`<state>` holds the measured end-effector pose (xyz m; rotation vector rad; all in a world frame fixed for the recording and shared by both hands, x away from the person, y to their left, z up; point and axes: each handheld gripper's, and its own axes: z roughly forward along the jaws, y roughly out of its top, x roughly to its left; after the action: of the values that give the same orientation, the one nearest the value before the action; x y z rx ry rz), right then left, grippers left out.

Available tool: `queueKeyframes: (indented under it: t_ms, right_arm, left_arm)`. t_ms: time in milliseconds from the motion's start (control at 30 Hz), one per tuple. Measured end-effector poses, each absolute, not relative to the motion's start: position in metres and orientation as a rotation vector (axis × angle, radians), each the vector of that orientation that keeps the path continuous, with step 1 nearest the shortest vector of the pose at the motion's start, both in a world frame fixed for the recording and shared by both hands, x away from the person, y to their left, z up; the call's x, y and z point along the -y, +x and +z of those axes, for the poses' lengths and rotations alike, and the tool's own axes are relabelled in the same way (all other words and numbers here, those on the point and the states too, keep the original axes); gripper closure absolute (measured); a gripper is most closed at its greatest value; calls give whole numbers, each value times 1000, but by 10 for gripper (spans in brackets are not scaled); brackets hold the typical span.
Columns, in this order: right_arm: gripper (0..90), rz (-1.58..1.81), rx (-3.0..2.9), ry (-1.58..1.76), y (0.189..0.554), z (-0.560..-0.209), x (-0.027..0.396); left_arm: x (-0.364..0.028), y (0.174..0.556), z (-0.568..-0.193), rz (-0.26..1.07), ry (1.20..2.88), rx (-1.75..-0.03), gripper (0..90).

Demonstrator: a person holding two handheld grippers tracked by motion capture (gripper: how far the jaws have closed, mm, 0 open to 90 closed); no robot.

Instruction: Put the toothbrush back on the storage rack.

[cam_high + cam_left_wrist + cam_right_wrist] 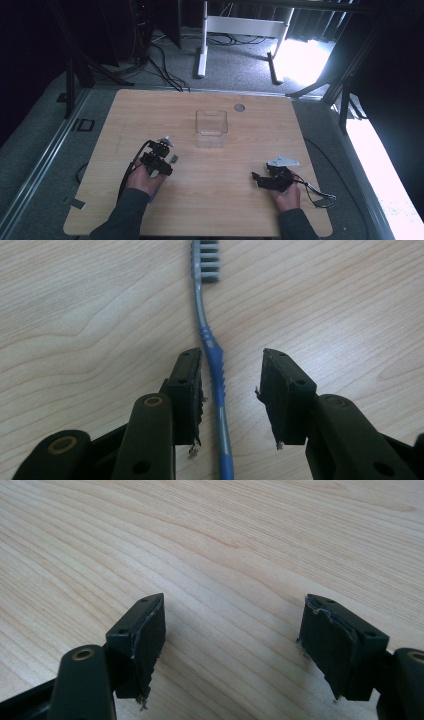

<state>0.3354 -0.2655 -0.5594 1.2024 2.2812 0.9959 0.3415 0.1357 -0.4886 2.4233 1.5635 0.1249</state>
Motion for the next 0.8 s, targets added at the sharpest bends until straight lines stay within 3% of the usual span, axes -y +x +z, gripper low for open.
queueKeyframes:
  t_ms: [800]
  right_arm:
    - [263, 995, -2282, 1201, 335, -559, 266]
  left_arm:
    - [-137, 352, -499, 48, 2488, -1592, 669]
